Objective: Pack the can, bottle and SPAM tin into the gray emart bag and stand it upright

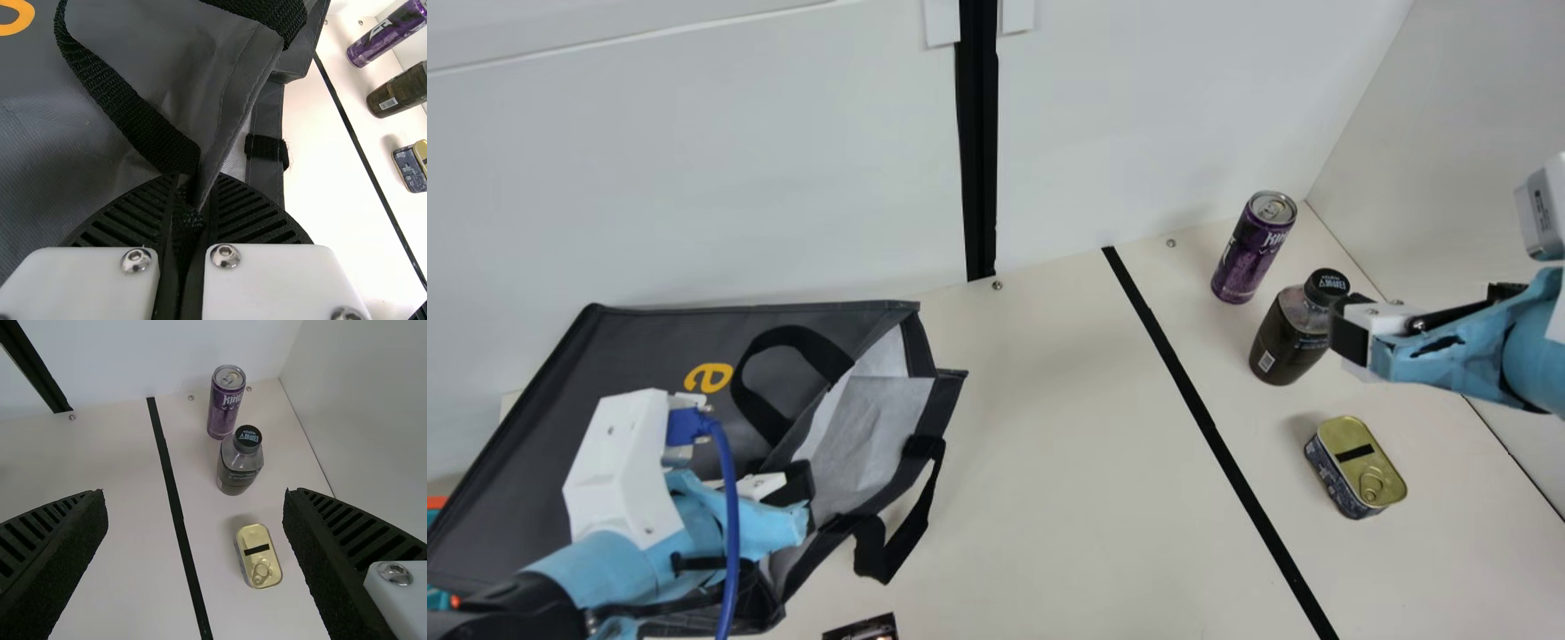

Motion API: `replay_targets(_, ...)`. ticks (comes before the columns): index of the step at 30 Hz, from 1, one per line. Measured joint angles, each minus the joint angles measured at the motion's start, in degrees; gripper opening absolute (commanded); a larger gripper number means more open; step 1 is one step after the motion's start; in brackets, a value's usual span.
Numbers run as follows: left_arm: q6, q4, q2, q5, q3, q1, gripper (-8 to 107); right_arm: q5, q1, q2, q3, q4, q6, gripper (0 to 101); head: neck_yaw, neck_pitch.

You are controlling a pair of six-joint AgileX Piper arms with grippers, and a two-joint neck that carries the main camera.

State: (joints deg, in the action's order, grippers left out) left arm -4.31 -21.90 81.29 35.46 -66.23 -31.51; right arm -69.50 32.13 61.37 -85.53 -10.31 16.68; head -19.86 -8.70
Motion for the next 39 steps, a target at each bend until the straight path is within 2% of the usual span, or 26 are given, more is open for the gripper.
replay_targets(9, 0.0, 0.0, 0.0, 0.0, 0.0, 0.0, -8, 1.3, -2.9, 2.1, -2.0, 3.9, -3.1, 95, 0.0, 0.0)
replay_targets(27, 0.0, 0.0, 0.0, 0.0, 0.0, 0.0, -8, 0.6, 1.6, 9.5, -8.2, 2.2, 1.6, 95, -0.1, 0.0)
replay_targets(39, 0.0, 0.0, 0.0, 0.0, 0.0, 0.0, -8, -0.5, 0.9, 14.8, -11.9, 3.0, 2.1, 95, 0.0, 0.0)
